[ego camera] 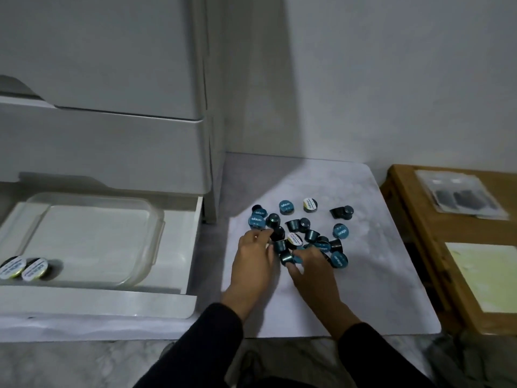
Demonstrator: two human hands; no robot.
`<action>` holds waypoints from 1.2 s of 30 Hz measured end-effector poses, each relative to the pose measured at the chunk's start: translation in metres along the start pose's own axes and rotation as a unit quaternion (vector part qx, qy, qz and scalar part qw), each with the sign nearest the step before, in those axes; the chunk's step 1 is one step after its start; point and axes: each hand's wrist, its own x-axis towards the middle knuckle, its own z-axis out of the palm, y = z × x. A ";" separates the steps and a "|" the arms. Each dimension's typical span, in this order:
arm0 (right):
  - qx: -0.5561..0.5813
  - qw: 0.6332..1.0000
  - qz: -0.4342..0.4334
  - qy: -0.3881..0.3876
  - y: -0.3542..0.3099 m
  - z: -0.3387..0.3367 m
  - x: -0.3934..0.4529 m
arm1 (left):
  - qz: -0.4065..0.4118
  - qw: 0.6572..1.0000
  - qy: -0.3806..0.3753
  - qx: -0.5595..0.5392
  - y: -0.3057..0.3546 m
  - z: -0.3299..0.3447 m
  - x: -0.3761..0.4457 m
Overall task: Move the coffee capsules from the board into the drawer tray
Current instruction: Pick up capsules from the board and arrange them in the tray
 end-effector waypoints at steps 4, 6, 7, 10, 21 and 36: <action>0.001 1.000 -0.015 0.011 0.004 0.009 0.008 | -0.026 0.999 -0.021 0.004 -0.006 0.016 0.021; 0.008 1.000 -0.027 0.011 0.003 0.013 0.011 | -0.034 0.999 -0.013 0.006 -0.011 0.022 0.027; 0.010 0.999 -0.034 0.010 0.004 0.015 0.013 | -0.041 0.999 -0.007 -0.002 -0.014 0.024 0.029; 0.018 0.999 -0.045 0.014 0.004 0.020 0.015 | -0.064 0.997 0.015 -0.039 -0.018 0.027 0.031; 0.005 0.985 -0.172 0.012 0.012 0.025 0.011 | -0.156 0.972 0.102 -0.140 -0.039 0.029 0.022; 0.131 0.991 -0.019 -0.006 0.002 0.032 0.009 | -0.283 0.909 0.149 -0.268 -0.027 0.017 0.010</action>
